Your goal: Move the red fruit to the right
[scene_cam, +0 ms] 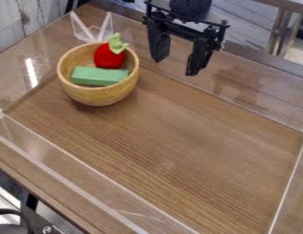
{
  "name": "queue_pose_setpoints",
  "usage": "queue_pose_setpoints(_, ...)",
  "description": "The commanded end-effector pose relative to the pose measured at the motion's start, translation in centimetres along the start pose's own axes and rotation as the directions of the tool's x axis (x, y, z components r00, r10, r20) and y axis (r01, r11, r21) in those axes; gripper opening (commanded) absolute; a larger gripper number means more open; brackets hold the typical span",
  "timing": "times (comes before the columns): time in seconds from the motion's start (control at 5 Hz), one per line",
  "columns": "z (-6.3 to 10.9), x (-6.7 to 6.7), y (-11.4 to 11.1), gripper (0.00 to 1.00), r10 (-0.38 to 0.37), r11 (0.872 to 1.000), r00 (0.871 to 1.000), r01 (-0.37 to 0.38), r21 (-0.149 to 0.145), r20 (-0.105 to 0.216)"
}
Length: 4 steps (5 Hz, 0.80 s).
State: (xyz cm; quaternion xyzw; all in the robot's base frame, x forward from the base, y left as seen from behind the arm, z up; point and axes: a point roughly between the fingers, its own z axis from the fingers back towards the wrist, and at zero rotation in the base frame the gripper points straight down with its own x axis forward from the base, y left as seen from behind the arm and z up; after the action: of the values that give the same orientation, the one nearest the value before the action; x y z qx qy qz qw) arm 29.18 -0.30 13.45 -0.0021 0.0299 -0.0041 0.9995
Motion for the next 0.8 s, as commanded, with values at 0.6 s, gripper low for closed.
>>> queue_pose_setpoints(0.6, 4.2, -1.4, 7.8, 1.00, -0.032, 0.999, 0.997, 0.032, 0.005, 0.064)
